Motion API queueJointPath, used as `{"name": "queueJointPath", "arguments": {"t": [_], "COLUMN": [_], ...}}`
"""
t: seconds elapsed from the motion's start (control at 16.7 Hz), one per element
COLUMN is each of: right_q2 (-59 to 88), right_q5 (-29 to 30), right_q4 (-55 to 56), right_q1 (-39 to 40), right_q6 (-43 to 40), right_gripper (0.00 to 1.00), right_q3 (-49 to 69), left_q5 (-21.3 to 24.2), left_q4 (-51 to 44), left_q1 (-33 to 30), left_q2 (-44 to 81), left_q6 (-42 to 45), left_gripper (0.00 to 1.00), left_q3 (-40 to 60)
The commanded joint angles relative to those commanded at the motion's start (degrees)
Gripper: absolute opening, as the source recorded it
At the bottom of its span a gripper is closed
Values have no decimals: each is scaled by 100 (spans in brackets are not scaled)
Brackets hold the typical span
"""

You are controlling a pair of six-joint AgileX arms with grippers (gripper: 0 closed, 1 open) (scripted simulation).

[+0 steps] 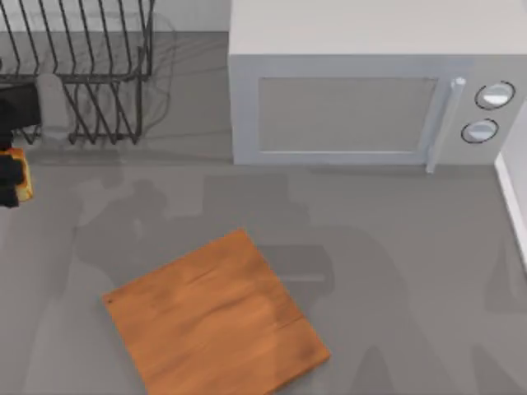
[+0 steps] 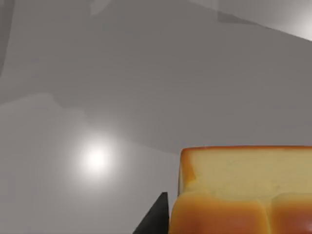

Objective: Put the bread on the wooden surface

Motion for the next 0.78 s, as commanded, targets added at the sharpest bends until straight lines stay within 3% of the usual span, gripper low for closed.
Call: {"name": "queueJointPath", "arguments": {"t": [0.36,0.78], "right_q2": [0,0], "right_q5": [0,0], "right_q4": [0,0], "right_q1": [0,0], "right_q6": [0,0], "right_gripper": [100,100], "right_q3": [0,0], "left_q5": [-2,49], "left_q4": [109,265], "left_q1": [-851,-2326], "left_q2": [-26,-117], "left_q6": [-2154,-6474], "left_gripper": [0,0], "left_q3": [-188,-824]}}
